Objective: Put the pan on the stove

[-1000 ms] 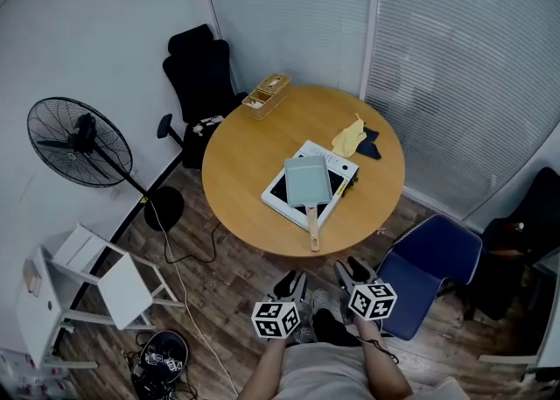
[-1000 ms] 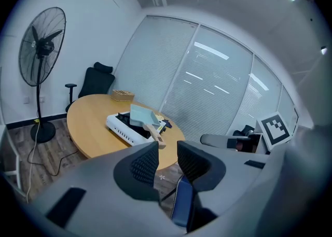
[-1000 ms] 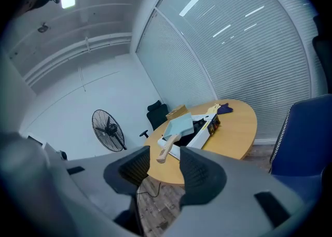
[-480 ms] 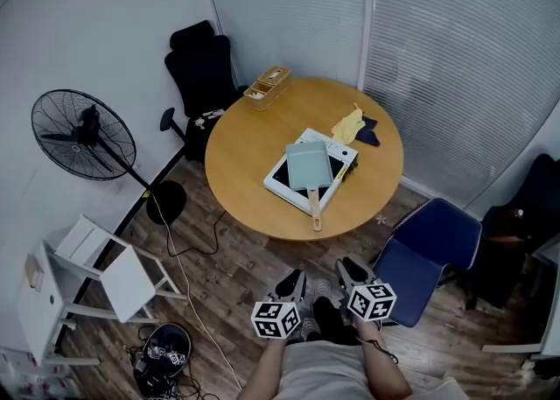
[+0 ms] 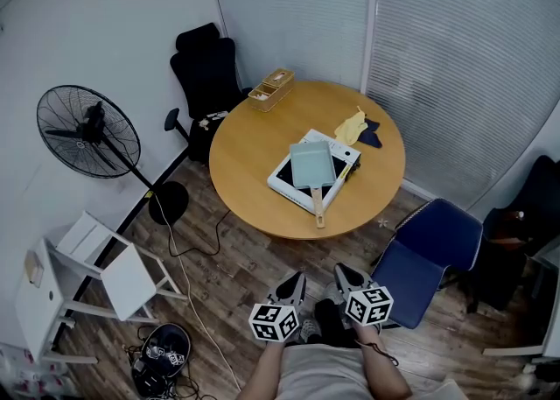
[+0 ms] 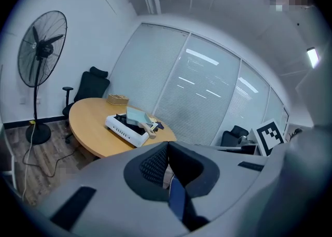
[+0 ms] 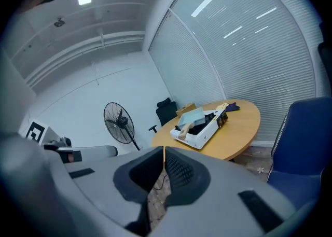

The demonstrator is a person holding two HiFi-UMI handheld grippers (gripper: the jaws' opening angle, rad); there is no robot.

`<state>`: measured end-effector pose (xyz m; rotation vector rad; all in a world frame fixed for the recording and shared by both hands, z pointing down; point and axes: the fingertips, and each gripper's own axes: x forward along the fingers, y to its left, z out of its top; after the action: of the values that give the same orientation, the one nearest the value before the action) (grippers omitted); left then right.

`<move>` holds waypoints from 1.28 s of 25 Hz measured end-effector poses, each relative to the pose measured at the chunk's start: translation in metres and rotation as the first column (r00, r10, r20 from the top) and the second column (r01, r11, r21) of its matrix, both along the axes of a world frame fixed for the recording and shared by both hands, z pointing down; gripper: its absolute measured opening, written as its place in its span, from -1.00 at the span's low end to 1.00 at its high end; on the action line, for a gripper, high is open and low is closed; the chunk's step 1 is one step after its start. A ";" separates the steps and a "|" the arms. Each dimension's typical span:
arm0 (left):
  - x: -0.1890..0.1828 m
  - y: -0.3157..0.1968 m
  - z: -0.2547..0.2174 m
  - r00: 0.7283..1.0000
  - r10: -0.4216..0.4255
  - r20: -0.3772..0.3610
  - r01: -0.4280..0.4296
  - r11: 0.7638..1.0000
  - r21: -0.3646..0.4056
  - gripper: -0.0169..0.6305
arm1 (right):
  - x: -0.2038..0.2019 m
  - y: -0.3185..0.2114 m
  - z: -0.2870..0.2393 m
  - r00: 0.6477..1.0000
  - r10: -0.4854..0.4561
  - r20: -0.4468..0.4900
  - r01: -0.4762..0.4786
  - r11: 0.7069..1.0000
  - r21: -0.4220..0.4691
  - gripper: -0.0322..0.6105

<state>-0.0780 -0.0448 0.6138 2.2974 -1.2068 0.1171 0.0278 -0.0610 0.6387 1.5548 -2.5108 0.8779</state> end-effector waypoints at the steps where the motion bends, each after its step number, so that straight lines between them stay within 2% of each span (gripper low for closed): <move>1: -0.001 0.000 0.000 1.000 0.005 -0.007 -0.005 1.000 0.000 -0.86 | -0.002 0.000 -0.001 1.000 -0.007 -0.003 0.007 1.000 0.004 -0.81; 4: -0.001 -0.001 -0.002 0.999 0.018 -0.027 -0.018 1.000 0.005 -0.86 | -0.006 -0.002 -0.003 1.000 -0.020 -0.014 0.020 1.000 0.022 -0.82; 9: 0.001 -0.006 -0.001 0.999 0.034 0.002 -0.034 0.999 0.016 -0.86 | -0.004 -0.010 0.000 1.000 -0.001 -0.008 0.001 1.000 0.013 -0.83; 14: -0.007 -0.014 0.003 0.999 0.002 0.038 -0.002 1.000 0.013 -0.86 | 0.001 -0.018 0.001 1.000 0.018 0.001 -0.018 1.000 0.008 -0.83; 20: -0.016 -0.024 0.006 0.998 -0.051 0.041 0.051 0.999 -0.001 -0.86 | -0.003 -0.026 -0.003 1.000 -0.004 -0.013 0.004 1.000 0.019 -0.83; 32: -0.018 -0.034 0.007 0.997 -0.052 0.056 0.052 0.999 -0.006 -0.86 | -0.006 -0.037 -0.003 1.000 -0.008 -0.007 0.008 1.000 0.018 -0.83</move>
<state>-0.0958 -0.0789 0.6206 2.2684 -1.2911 0.1669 0.0218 -0.0977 0.6352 1.5496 -2.5257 0.8495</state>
